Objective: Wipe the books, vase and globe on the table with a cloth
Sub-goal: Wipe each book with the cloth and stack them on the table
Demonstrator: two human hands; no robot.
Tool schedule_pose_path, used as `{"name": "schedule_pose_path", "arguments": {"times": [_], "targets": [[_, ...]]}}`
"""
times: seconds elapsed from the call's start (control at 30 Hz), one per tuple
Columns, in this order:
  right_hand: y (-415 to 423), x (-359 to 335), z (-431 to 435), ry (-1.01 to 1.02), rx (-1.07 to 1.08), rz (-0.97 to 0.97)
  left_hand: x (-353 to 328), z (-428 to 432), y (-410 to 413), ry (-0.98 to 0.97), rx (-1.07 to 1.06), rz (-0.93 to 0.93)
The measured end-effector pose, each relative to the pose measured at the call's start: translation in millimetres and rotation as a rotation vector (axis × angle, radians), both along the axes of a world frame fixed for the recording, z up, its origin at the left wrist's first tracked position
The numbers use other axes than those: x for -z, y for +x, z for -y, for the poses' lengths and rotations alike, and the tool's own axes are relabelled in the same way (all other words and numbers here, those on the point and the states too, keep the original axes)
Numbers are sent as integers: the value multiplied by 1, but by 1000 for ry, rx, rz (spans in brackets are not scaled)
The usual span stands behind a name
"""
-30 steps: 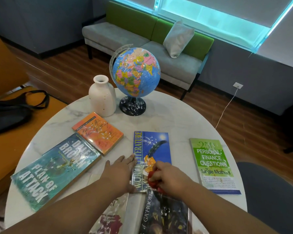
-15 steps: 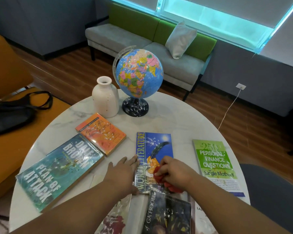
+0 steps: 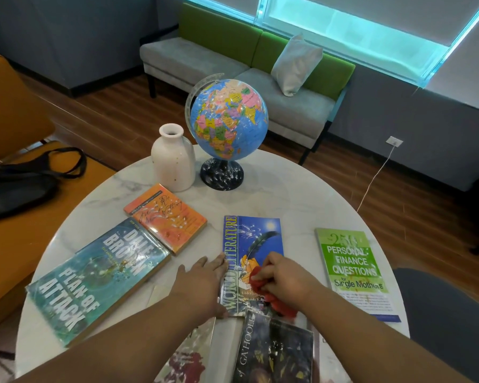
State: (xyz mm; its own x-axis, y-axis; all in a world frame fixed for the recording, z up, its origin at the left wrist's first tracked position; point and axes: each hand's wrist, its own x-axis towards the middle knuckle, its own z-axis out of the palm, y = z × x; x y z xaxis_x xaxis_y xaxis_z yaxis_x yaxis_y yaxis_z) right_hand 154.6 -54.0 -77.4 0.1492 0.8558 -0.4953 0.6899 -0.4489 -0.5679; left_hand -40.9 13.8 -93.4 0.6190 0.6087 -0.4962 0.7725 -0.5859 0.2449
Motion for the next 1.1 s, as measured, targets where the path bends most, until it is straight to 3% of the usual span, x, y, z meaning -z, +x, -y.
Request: {"name": "schedule_pose_path", "arguments": {"times": [0.07, 0.23, 0.33, 0.5, 0.63, 0.77, 0.93, 1.1], "targets": [[1, 3, -5, 41, 87, 32, 0, 0, 0, -1, 0, -2], [2, 8, -1, 51, -24, 66, 2, -1, -1, -13, -3, 10], [5, 8, -6, 71, 127, 58, 3, -1, -1, -9, -3, 16], [5, 11, -5, 38, 41, 46, 4, -1, -1, -5, 4, 12], [7, 10, -14, 94, 125, 80, 3, -1, -1, -7, 3, 12], [7, 12, -12, 73, -72, 172, 3, -2, -1, -11, -1, 15], [8, 12, -17, 139, -72, 289, 3, -2, -1, -12, 1, 11], [7, 17, -15, 161, -120, 221, 1, -1, 0, -10, 4, 0]]}}
